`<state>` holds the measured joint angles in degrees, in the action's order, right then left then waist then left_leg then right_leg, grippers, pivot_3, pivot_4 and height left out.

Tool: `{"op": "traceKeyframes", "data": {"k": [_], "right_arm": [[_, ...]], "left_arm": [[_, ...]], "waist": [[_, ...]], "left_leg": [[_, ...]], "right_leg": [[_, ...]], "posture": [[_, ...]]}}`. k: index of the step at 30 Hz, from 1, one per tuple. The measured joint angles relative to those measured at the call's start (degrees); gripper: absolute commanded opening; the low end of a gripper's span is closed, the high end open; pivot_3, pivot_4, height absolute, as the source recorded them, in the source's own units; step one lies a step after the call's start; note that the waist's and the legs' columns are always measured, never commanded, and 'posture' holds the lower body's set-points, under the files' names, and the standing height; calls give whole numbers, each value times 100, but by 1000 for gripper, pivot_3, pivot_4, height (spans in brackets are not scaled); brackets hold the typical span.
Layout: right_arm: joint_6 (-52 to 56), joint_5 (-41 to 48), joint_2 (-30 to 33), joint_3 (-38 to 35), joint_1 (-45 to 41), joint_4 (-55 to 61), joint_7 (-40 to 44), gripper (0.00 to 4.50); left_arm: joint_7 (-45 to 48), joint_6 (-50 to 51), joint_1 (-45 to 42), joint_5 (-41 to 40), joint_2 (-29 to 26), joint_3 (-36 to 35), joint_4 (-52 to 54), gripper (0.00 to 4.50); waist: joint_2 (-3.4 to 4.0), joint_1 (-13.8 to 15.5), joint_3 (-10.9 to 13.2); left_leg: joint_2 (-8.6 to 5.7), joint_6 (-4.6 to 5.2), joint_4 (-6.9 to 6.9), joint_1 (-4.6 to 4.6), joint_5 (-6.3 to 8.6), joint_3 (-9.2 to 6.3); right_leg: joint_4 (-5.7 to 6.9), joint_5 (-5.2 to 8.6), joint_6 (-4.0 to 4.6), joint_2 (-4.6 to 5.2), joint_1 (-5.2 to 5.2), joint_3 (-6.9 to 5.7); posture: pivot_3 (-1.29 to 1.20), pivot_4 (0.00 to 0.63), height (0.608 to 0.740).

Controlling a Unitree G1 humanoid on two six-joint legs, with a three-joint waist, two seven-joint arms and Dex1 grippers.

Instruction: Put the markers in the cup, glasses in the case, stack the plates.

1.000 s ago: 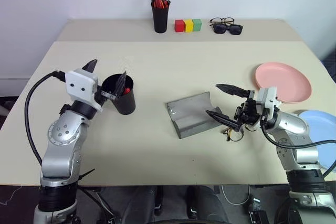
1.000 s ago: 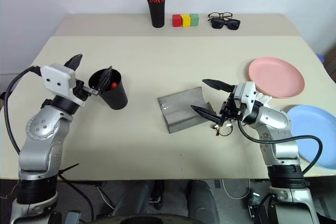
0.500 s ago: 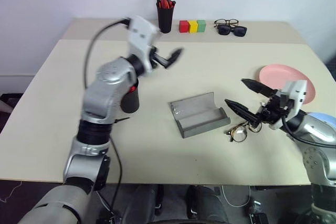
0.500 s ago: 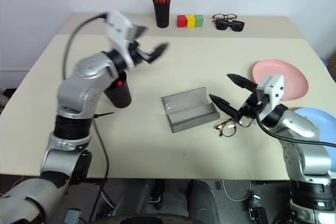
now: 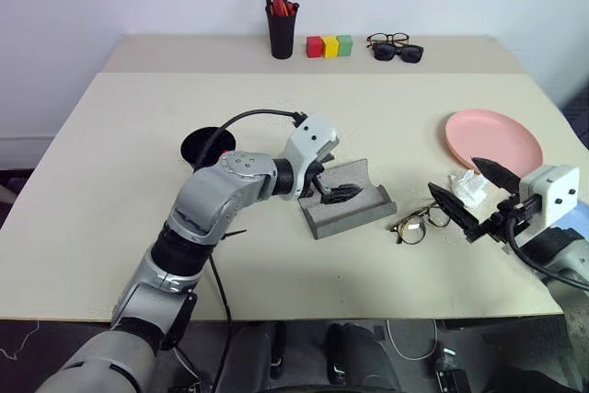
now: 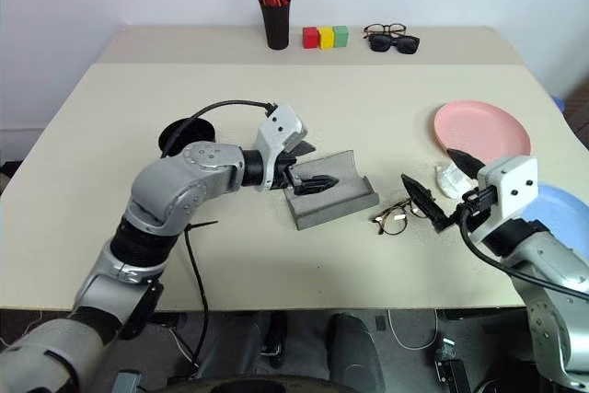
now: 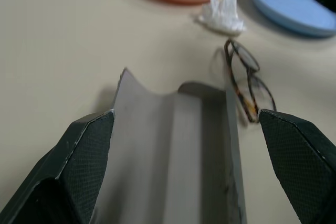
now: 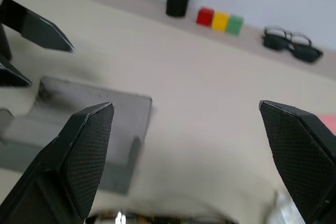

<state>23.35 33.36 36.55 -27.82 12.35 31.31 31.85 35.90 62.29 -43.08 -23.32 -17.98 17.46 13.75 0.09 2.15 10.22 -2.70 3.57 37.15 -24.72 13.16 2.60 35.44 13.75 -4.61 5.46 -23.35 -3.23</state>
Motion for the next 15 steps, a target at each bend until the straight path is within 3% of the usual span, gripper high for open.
{"op": "traceKeyframes", "data": {"k": [11,15], "right_arm": [[362,101,-1,-209,453,342,-163,4500],[373,41,-2,-209,560,357,-189,4500]], "left_arm": [[291,466,65,-225,-112,233,-321,4481],[697,467,-64,-247,-390,471,-402,4481]], "waist": [[0,12,0],[0,5,0]], "left_leg": [[0,6,3,-25,2,1],[1,5,1,-25,2,1]], "right_leg": [[-6,1,-3,1,-17,-3],[-7,1,-2,1,-20,-3]], "posture": [[0,150,740],[0,150,740]]}}
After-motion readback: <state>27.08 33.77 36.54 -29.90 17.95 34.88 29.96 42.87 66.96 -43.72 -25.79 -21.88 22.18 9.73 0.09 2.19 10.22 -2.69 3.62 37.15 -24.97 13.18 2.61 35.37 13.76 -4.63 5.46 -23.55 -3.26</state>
